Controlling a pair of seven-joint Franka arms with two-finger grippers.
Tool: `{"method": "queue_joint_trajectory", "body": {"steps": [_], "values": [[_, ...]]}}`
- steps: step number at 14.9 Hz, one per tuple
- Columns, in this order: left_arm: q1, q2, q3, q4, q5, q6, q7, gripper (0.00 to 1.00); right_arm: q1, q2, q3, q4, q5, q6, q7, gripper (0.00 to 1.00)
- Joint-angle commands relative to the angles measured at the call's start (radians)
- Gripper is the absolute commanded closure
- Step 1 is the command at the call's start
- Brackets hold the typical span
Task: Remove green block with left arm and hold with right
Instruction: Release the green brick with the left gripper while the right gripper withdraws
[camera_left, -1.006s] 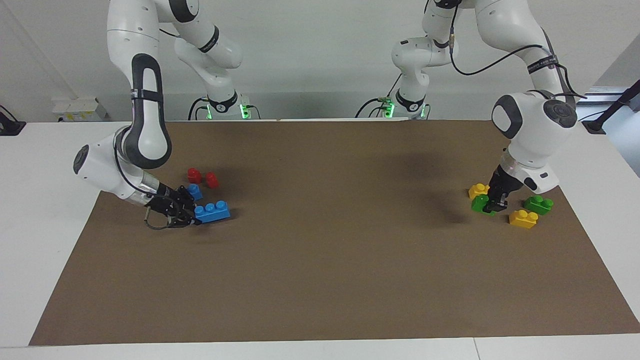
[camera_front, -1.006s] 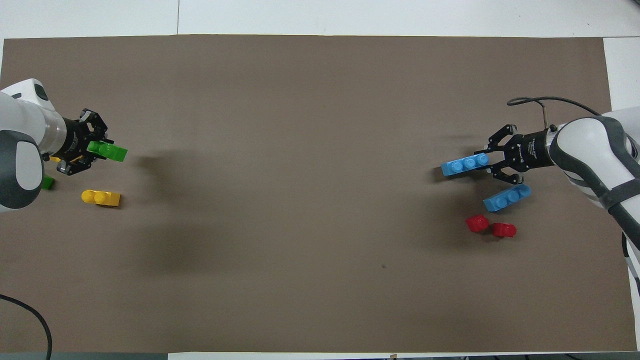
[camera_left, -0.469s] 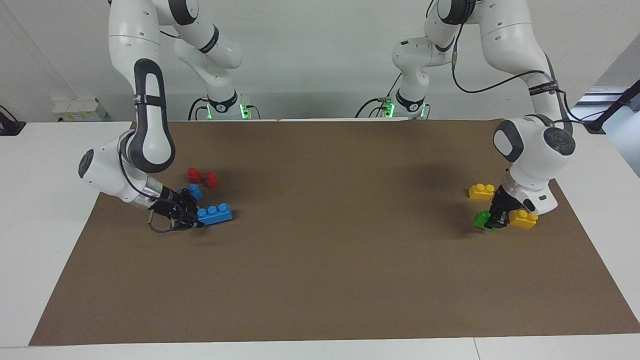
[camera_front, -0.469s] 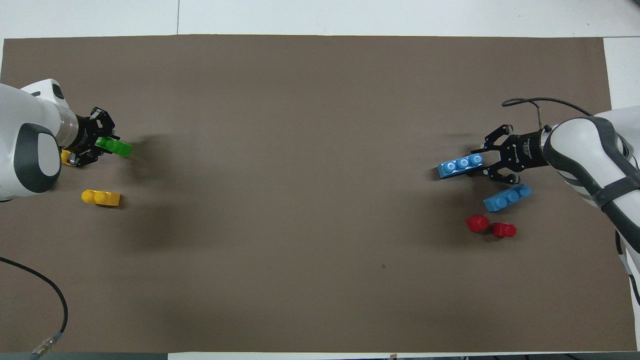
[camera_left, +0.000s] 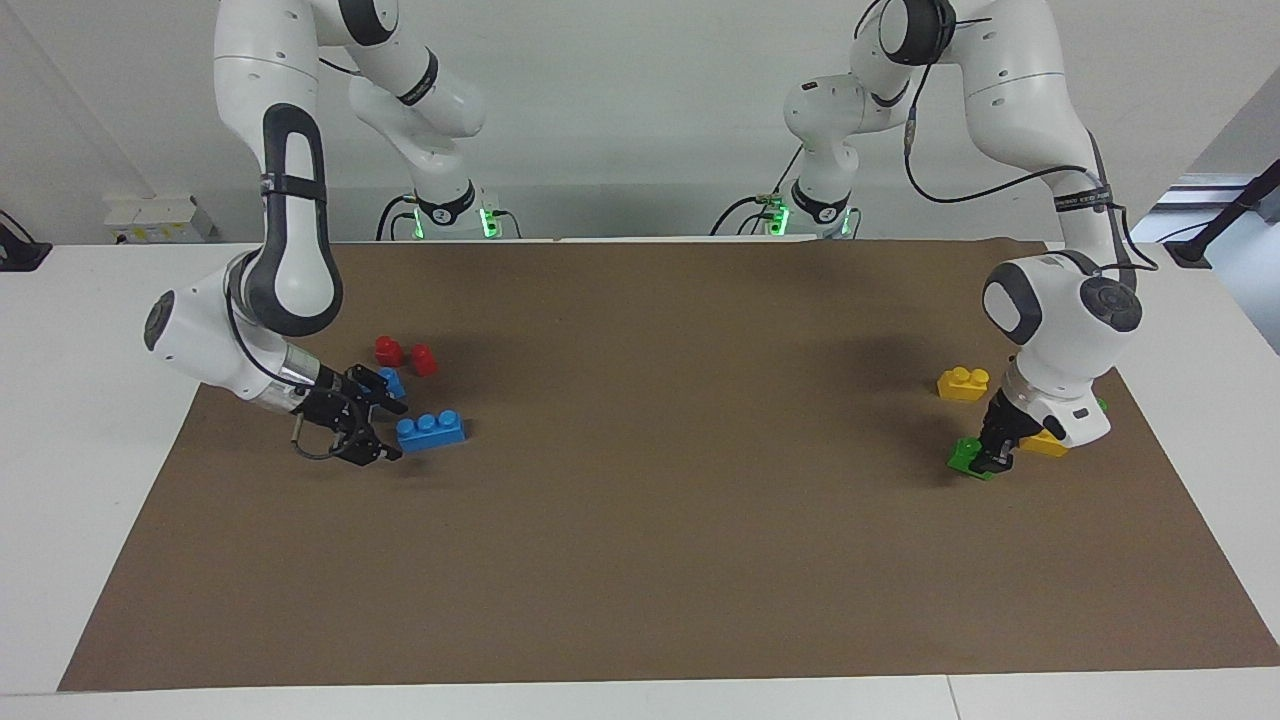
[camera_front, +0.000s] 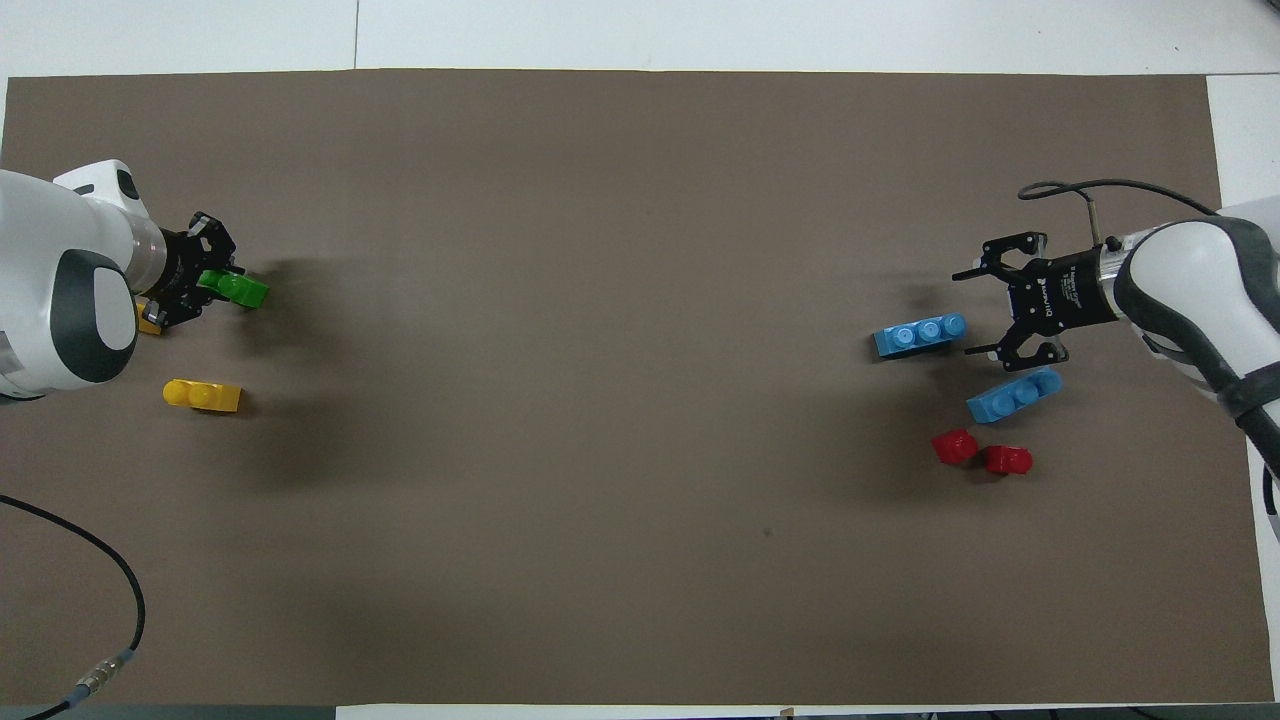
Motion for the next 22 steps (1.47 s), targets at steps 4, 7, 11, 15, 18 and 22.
{"method": "queue_joint_trajectory", "body": {"steps": [4, 7, 11, 15, 18, 22], "values": [[0.002, 0.013, -0.008, 0.020, -0.004, 0.018, 0.070, 0.00, 0.037, -0.176, 0.007, 0.099, -0.278, -0.262, -0.216, 0.00], [0.007, 0.002, -0.010, 0.034, -0.004, 0.012, 0.102, 0.00, 0.040, -0.266, 0.013, 0.168, -0.389, -0.376, -0.415, 0.00], [0.001, 0.004, -0.010, 0.043, -0.006, 0.009, 0.101, 0.00, 0.074, -0.329, 0.033, 0.263, -0.500, -0.474, -0.631, 0.00], [0.004, -0.018, -0.011, 0.079, -0.003, -0.077, 0.148, 0.00, 0.074, -0.320, 0.035, 0.323, -0.576, -0.485, -0.882, 0.00], [-0.001, -0.083, -0.008, 0.088, -0.004, -0.187, 0.283, 0.00, 0.074, -0.331, 0.035, 0.311, -0.574, -0.487, -0.910, 0.00], [0.002, -0.218, -0.008, 0.091, -0.003, -0.373, 0.543, 0.00, 0.065, -0.349, 0.032, 0.291, -0.547, -0.488, -0.885, 0.00]]}}
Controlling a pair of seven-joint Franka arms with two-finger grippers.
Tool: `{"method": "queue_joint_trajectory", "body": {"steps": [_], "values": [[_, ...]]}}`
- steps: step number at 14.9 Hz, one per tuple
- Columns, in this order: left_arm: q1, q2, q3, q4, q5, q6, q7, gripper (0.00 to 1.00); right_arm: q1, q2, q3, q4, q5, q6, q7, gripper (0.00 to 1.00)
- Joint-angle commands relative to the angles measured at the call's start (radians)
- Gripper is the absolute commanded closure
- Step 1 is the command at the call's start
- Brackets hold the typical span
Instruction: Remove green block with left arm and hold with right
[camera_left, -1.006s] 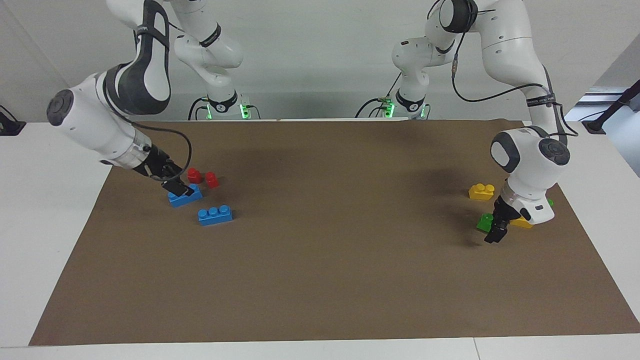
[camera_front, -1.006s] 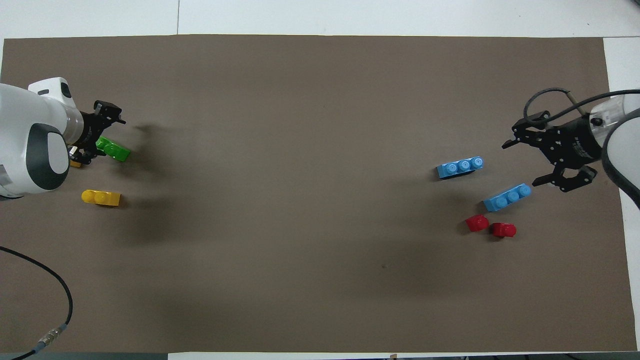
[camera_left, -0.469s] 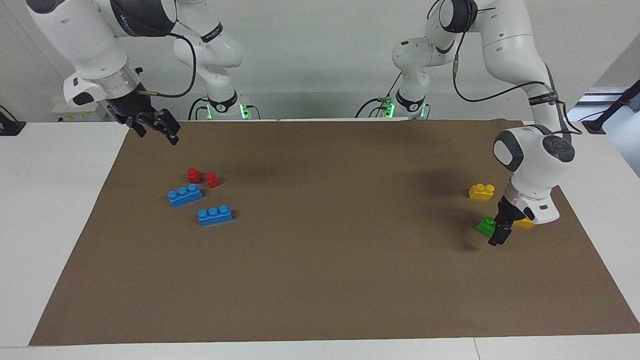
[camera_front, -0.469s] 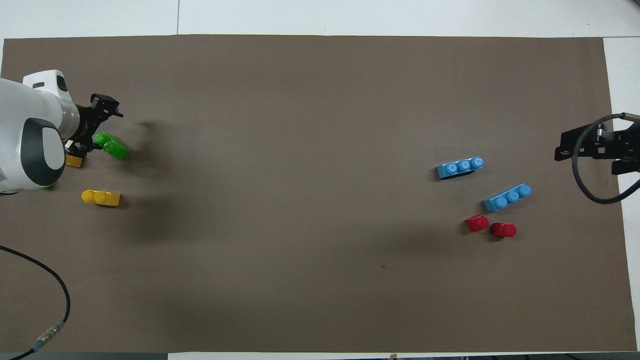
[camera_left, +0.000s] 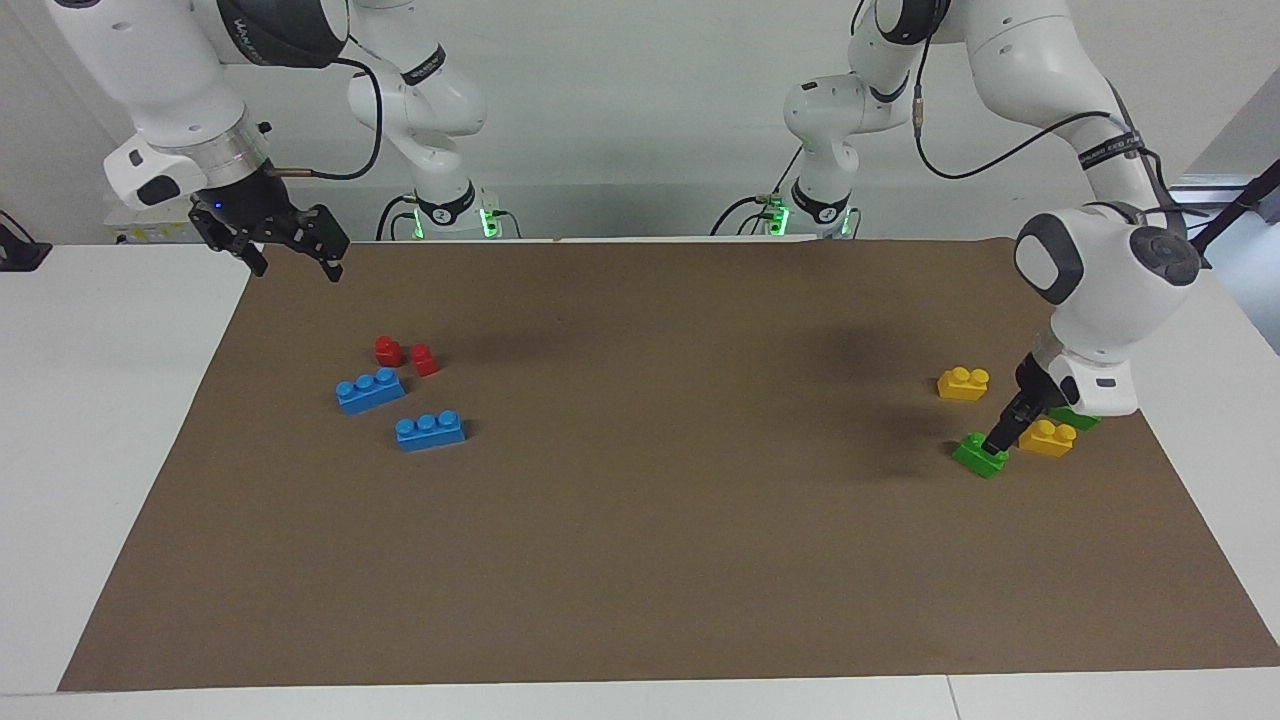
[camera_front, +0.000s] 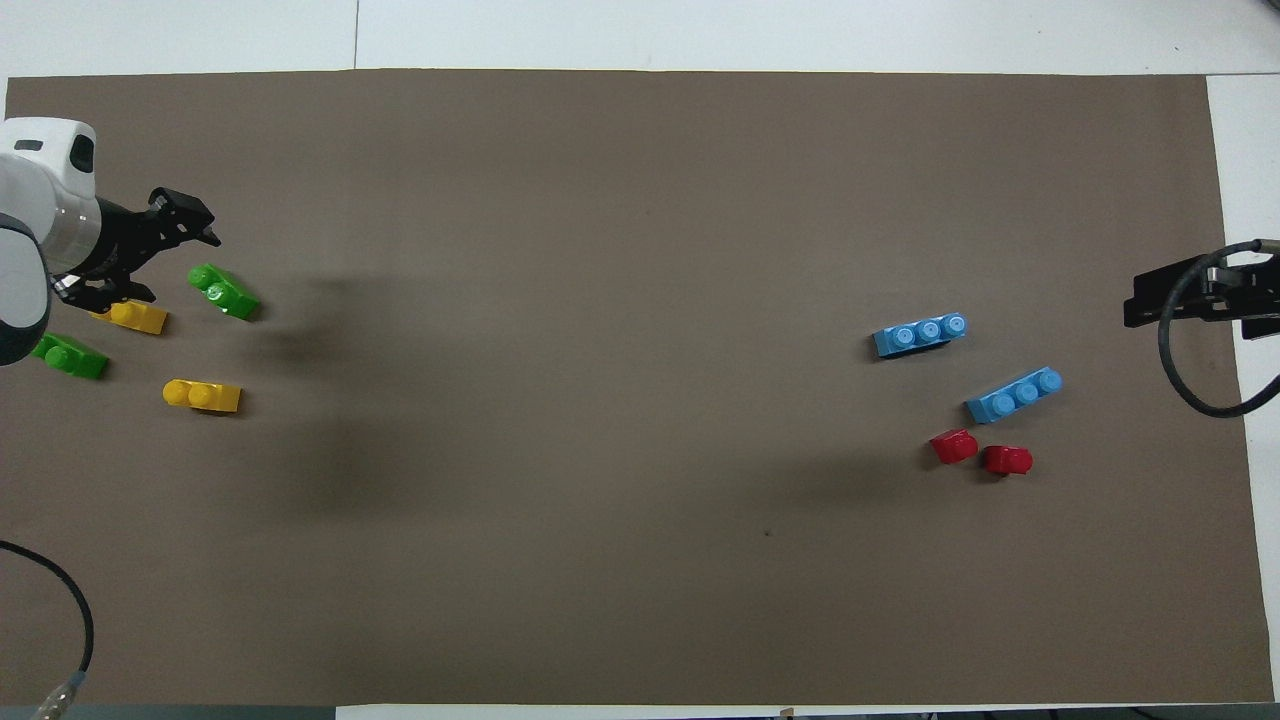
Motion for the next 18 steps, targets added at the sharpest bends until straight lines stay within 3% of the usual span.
{"method": "queue_joint_trajectory", "body": {"steps": [1, 10, 18], "values": [[0.008, -0.105, 0.001, -0.013, -0.003, -0.110, 0.189, 0.00, -0.005, -0.007, 0.003, 0.002, -0.007, -0.005, -0.012, 0.00], [-0.016, -0.334, -0.014, -0.013, -0.003, -0.368, 0.447, 0.00, -0.007, -0.010, 0.003, -0.016, -0.038, 0.049, -0.006, 0.00], [-0.052, -0.385, -0.019, -0.016, -0.003, -0.425, 0.510, 0.00, -0.005, -0.033, 0.003, -0.084, -0.035, 0.101, 0.017, 0.00]]}}
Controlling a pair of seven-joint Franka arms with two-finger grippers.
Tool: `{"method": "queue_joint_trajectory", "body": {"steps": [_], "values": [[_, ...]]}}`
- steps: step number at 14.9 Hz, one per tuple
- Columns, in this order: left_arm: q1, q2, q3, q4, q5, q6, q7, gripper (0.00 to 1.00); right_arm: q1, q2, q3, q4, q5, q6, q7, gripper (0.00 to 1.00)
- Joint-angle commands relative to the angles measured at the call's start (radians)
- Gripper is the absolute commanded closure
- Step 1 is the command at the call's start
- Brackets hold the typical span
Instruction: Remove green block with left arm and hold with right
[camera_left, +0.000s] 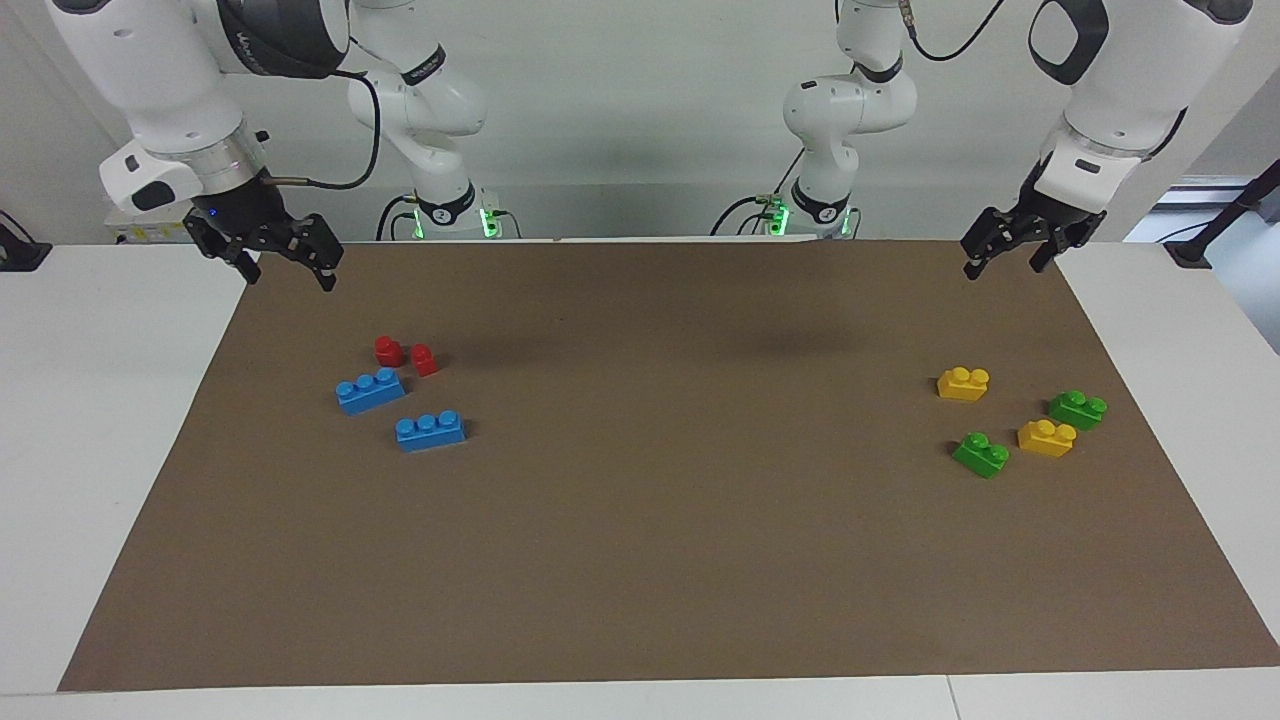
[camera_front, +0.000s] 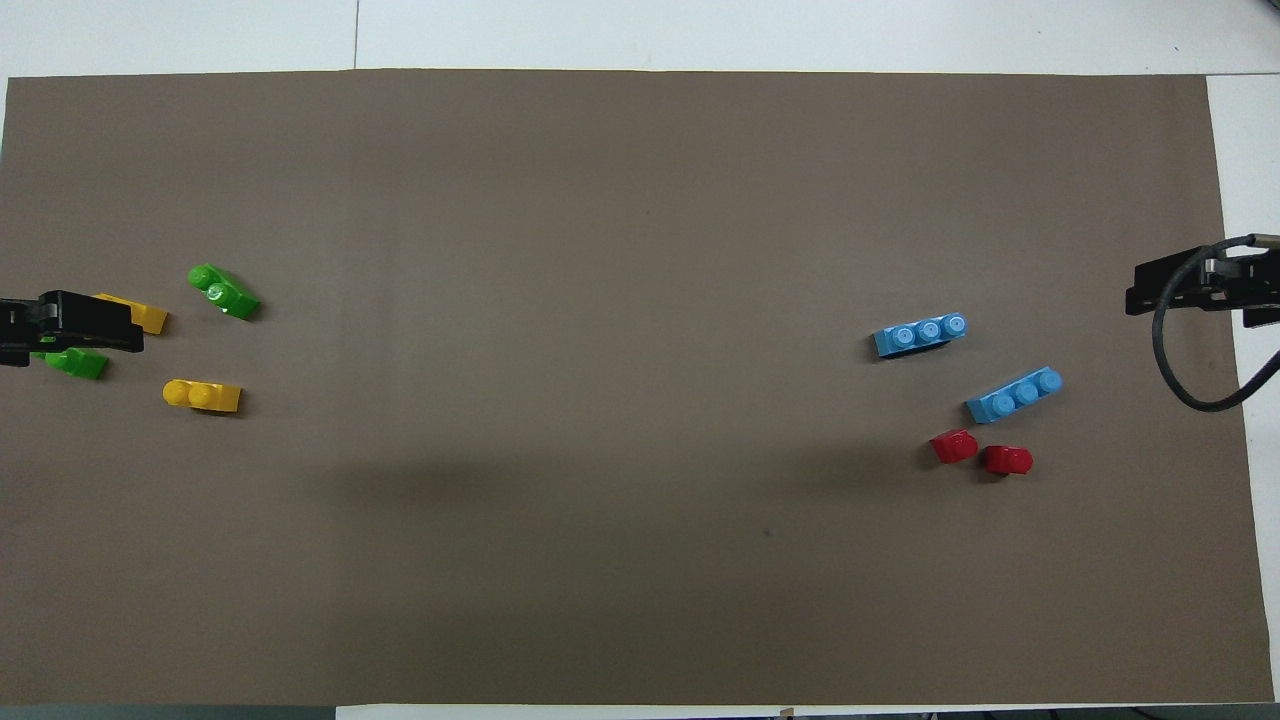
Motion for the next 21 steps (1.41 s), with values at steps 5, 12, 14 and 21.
{"method": "queue_joint_trajectory", "body": {"steps": [5, 12, 14, 21], "values": [[-0.013, -0.027, 0.009, -0.028, -0.003, -0.014, 0.072, 0.00, -0.004, -0.033, 0.005, -0.045, -0.009, 0.023, 0.008, 0.00], [-0.016, -0.027, 0.009, -0.025, -0.003, -0.014, 0.073, 0.00, -0.003, -0.033, 0.005, -0.044, -0.009, 0.020, -0.034, 0.00], [-0.016, -0.027, 0.009, -0.025, -0.003, -0.014, 0.073, 0.00, -0.003, -0.033, 0.005, -0.044, -0.009, 0.020, -0.032, 0.00], [-0.016, -0.027, 0.011, -0.025, -0.003, -0.014, 0.072, 0.00, -0.003, -0.033, 0.005, -0.041, -0.003, 0.016, -0.029, 0.00]]}}
